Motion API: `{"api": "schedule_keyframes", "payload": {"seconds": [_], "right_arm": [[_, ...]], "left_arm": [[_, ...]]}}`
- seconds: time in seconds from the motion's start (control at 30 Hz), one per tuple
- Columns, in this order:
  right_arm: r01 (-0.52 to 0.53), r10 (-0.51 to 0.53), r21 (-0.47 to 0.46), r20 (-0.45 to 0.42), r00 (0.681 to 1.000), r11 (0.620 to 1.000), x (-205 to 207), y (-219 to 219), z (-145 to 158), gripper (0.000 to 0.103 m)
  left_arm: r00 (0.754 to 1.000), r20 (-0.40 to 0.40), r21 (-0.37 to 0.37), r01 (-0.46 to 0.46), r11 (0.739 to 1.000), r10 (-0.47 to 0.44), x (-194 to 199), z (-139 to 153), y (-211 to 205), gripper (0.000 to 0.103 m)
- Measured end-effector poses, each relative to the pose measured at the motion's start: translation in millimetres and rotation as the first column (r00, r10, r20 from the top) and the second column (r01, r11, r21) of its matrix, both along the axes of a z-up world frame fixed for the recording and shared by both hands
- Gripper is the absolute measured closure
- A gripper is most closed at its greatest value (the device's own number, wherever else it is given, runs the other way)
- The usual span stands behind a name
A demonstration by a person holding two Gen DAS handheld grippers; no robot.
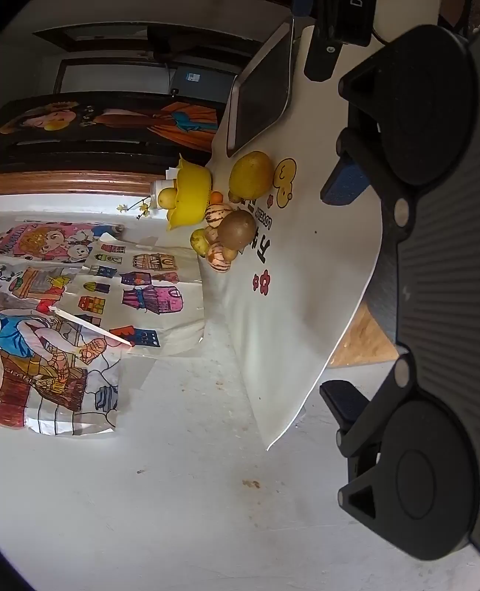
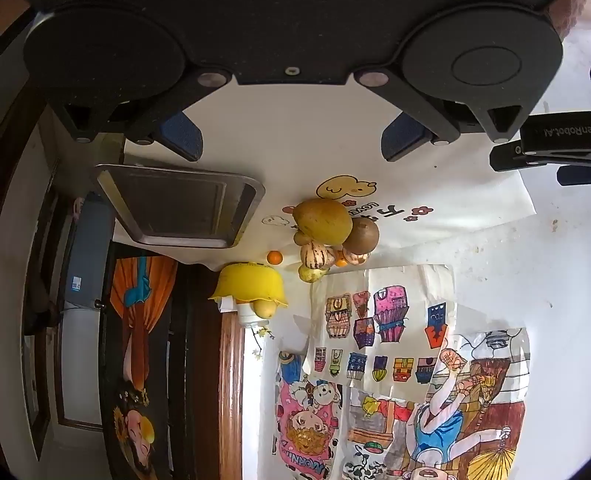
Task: Organize fruits
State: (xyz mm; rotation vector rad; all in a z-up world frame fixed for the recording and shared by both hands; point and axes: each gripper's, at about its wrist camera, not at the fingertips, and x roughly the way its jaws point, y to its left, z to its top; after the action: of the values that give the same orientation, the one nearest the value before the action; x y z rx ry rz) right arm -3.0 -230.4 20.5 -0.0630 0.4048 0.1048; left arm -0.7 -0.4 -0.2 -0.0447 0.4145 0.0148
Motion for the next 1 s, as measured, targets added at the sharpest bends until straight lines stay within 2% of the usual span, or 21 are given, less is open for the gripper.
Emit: {"api": "schedule_keyframes", "payload": {"seconds": [0.63, 0.77, 1.0], "right_arm": [[0.0, 0.0, 0.011, -0.016, 1.0, 1.0, 2.0, -0.1, -2.0, 0.0], [0.001, -0.001, 0.013, -0.02, 1.0, 1.0, 0.9, -0.3, -2.0, 0.001], [0.002, -0.001, 0.015, -0.021, 1.0, 1.0, -0.7, -0.3, -4.0, 0.0]], "left_arm": [[1.0, -0.022, -0.021, -0.002, 1.0, 0.001, 1.8, -0.8, 1.9, 0.0], [0.999, -0.033, -0.045, 0.004, 0.999, -0.005, 2.8, -0.8, 3.9, 0.0], [1.0, -0.025, -0.038, -0.004, 0.999, 0.003, 2.2, 1.4, 4.3, 0.0]]}}
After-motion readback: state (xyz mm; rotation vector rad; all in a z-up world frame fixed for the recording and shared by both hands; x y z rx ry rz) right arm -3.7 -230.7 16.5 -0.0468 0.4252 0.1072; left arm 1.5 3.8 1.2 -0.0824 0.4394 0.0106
